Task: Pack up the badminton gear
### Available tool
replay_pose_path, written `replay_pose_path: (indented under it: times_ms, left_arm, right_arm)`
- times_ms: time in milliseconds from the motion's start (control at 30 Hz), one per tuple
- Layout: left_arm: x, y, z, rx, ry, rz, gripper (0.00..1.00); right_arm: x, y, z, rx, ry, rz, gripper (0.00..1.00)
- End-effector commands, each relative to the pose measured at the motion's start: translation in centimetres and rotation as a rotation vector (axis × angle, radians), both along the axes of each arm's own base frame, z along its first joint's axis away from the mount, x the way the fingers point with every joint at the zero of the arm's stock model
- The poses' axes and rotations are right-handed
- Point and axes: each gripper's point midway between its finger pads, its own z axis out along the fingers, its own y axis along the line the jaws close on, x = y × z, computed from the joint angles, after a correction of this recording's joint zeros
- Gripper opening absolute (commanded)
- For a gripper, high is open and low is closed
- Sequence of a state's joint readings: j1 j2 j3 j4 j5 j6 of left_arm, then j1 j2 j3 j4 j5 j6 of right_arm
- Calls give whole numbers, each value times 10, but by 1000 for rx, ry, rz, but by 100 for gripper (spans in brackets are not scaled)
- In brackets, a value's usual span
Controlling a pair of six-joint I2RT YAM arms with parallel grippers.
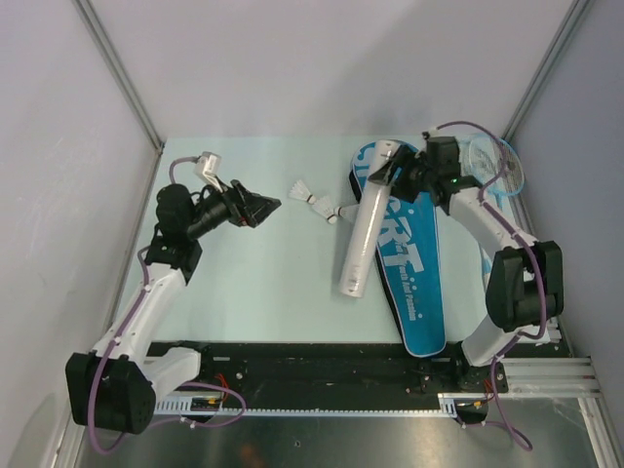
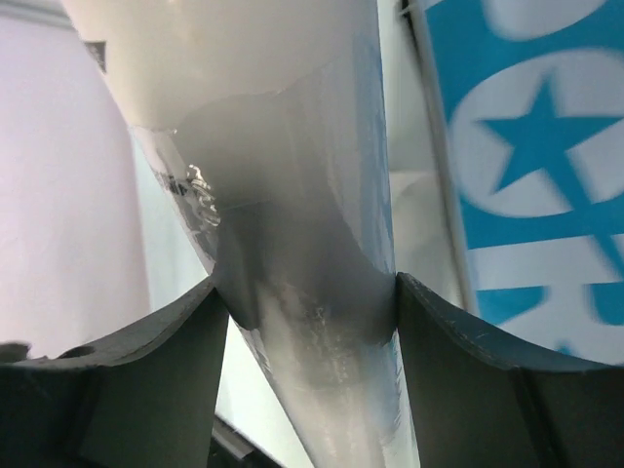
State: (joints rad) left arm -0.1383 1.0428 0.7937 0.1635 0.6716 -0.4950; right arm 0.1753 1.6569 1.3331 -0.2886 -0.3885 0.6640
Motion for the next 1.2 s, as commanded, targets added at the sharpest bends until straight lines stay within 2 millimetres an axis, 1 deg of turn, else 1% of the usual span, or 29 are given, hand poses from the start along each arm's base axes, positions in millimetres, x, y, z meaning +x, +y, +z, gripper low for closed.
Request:
replay_pose_path:
  times_ms: [0, 33, 67, 100, 133, 167, 200, 233, 267, 300, 333, 367, 400, 433, 467, 500, 567, 600, 633, 667, 700, 733, 767, 800, 1000, 1033, 1067, 1133, 1167]
  left_arm:
    - [-3, -12, 24, -24, -53, -65, 93]
    - [-3, -14, 21, -10, -60, -66, 93]
    - [-6, -24, 17, 5, -59, -87, 93]
    - [-3, -30, 14, 31, -56, -83, 94]
    - [4, -28, -8, 131, -9, -31, 96]
    - [-4, -44, -19, 192, 14, -70, 95]
    - [0, -50, -24, 244, 20, -81, 95]
    - [-4, -54, -34, 267, 57, -87, 95]
    - [-6, -59, -37, 274, 66, -79, 95]
    - [-8, -57, -35, 270, 65, -62, 97]
    - [-8, -55, -33, 271, 58, -46, 98]
    - [-7, -49, -31, 279, 46, -10, 98]
    - [-11, -45, -23, 292, 1, -3, 99]
    - [-12, -42, -21, 301, -18, 0, 98]
    - [-16, -41, -20, 308, -33, -10, 98]
    - [-21, -39, -22, 329, -58, -28, 97]
    - [-28, -40, -30, 347, -69, -60, 97]
    - [-31, -38, -43, 371, -61, -70, 97]
    - [-32, -38, -50, 385, -54, -73, 97]
    - [-34, -40, -57, 396, -44, -85, 97]
    - [-37, -43, -70, 408, -21, -113, 98]
    - [-37, -45, -75, 416, -14, -126, 98]
    - [-38, -47, -79, 419, -4, -135, 98]
    - [-36, -49, -83, 420, 19, -138, 98]
    - [-37, -55, -88, 406, 47, -170, 97]
    - [-38, -57, -89, 399, 56, -181, 97]
    - [-37, -58, -92, 401, 70, -186, 96]
    - [-37, -58, -96, 407, 83, -180, 87]
    - [-35, -56, -96, 413, 83, -165, 82]
  right_arm:
    - [-14, 61, 48, 194, -157, -16, 25]
    - [-13, 68, 56, 233, -185, -41, 25]
    - [-24, 89, 56, 243, -185, -26, 26]
    - [-22, 90, 52, 231, -197, -79, 27]
    - [-26, 99, 49, 259, -200, -93, 27]
    - [-34, 112, 46, 273, -195, -87, 28]
    - [-36, 116, 43, 284, -196, -118, 28]
    - [-40, 121, 39, 308, -202, -129, 28]
    - [-44, 128, 39, 335, -190, -135, 28]
    - [-49, 137, 35, 339, -186, -156, 29]
    - [-52, 141, 37, 365, -194, -162, 30]
    - [-58, 144, 29, 389, -169, -174, 30]
    - [-63, 148, 27, 403, -164, -178, 31]
    - [-64, 151, 31, 434, -175, -175, 32]
    - [-69, 153, 26, 451, -160, -176, 32]
    - [-73, 157, 28, 462, -163, -164, 32]
    - [-78, 162, 33, 481, -169, -151, 33]
    - [-80, 163, 34, 488, -169, -142, 33]
    - [-83, 165, 39, 505, -172, -129, 33]
    - [-86, 168, 41, 518, -170, -115, 33]
    - [-88, 169, 42, 528, -168, -112, 33]
    - [-93, 173, 45, 537, -174, -100, 34]
    - [-96, 173, 52, 549, -184, -98, 34]
    - [-99, 174, 54, 552, -188, -94, 34]
    - [-119, 186, 70, 632, -205, -62, 36]
    - [-121, 187, 74, 645, -215, -55, 36]
    - [-124, 190, 74, 651, -210, -42, 36]
    - [-130, 193, 80, 663, -227, -16, 40]
    - [-132, 194, 78, 642, -244, 2, 43]
